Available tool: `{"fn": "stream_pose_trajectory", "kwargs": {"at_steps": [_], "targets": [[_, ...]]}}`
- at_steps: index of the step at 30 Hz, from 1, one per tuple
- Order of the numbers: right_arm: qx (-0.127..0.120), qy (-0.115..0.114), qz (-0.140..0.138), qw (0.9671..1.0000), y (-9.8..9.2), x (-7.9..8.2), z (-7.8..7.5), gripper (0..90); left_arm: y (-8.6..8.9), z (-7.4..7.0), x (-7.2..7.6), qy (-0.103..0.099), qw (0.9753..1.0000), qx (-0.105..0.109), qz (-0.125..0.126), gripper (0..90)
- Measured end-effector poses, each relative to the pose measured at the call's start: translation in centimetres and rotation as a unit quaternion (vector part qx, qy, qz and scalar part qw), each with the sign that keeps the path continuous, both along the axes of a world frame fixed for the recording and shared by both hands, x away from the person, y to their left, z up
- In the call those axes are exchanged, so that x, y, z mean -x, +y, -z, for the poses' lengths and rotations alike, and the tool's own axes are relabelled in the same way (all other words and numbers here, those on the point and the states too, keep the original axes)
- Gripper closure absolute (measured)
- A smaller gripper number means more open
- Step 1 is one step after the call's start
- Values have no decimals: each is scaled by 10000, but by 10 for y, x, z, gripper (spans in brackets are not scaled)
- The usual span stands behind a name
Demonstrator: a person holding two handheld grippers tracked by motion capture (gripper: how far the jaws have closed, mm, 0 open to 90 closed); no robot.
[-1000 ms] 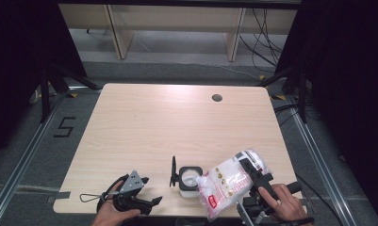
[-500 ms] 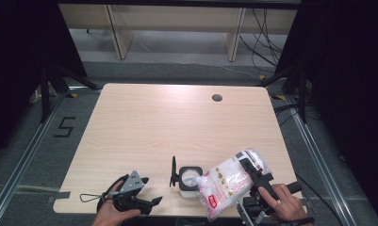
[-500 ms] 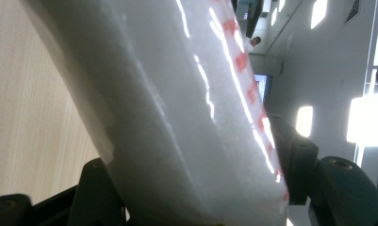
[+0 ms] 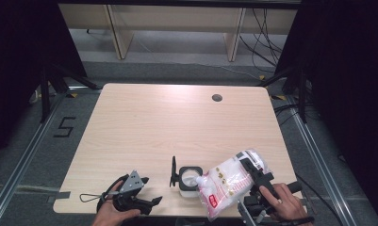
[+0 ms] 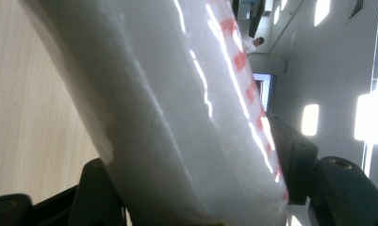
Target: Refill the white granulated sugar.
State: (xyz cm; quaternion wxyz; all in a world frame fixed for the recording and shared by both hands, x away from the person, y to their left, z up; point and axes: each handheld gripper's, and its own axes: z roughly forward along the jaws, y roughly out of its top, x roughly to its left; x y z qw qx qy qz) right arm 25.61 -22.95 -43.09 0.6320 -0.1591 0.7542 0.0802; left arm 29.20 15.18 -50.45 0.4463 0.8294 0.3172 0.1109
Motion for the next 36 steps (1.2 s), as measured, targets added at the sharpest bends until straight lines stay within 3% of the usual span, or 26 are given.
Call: {"fn": "stream_pose_trajectory", "kwargs": {"at_steps": [11, 23, 27, 36], "targets": [[4, 50, 48, 10000, -1, 0, 1, 437, 0, 0, 0, 2, 10000, -7, -1, 167], [95, -101, -29, 9999, 1, 1, -1, 440, 1, -1, 0, 15, 10000, -62, 30, 167], [-40, 6, 23, 10000, -1, 1, 0, 441, 1, -1, 0, 15, 10000, -60, 27, 167], [-21, 40, -14, 10000, -1, 0, -1, 441, 0, 0, 0, 2, 10000, -8, -3, 167]]}}
